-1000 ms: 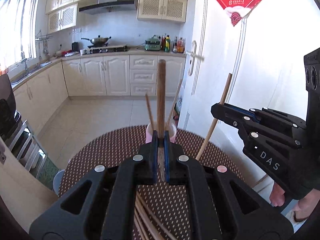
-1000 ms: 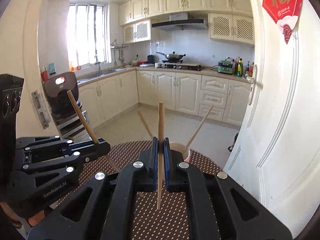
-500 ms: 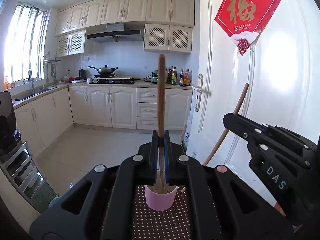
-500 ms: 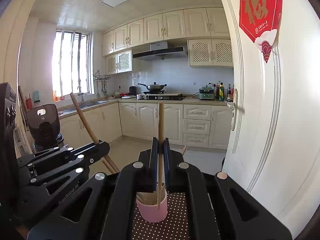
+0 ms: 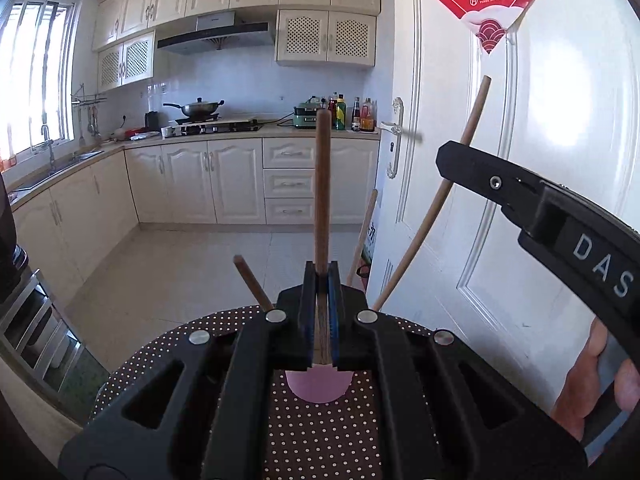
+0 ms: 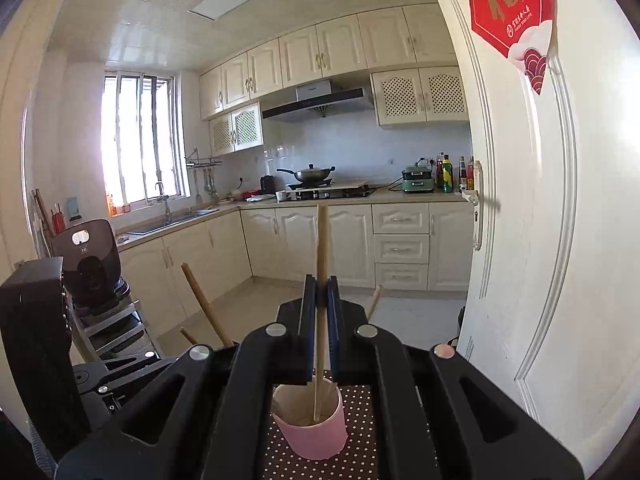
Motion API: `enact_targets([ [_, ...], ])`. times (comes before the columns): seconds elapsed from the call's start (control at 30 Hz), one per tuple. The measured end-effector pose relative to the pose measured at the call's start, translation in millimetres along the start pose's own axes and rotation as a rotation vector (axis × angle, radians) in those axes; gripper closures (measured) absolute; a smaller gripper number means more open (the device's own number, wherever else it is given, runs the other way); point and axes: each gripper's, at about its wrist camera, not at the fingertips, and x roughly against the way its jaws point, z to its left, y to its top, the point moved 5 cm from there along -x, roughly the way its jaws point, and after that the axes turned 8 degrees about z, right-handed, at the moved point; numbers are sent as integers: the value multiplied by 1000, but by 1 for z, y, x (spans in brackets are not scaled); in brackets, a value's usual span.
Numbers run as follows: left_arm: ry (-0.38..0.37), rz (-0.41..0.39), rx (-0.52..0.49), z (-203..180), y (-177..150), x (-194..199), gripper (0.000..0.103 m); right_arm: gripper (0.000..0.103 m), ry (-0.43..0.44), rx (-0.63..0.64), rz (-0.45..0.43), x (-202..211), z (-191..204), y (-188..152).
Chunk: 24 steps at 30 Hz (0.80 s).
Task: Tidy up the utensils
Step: 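Lower both held chopsticks into the pink cup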
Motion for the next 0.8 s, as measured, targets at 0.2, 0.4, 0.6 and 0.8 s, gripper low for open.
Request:
enact_targets([
  [0.2, 8, 2, -46, -6, -6, 1, 96, 99, 3, 7, 30, -6, 4, -8],
  [0.4, 14, 9, -55, -5, -7, 4, 96, 99, -1, 6, 47, -10, 1, -11],
  [0.6, 19, 18, -44, -1, -9, 4, 96, 99, 0, -11, 79, -18, -2, -19],
  [0.8, 26, 32, -45, 0, -11, 5, 96, 99, 6, -42, 119, -25, -6, -28],
])
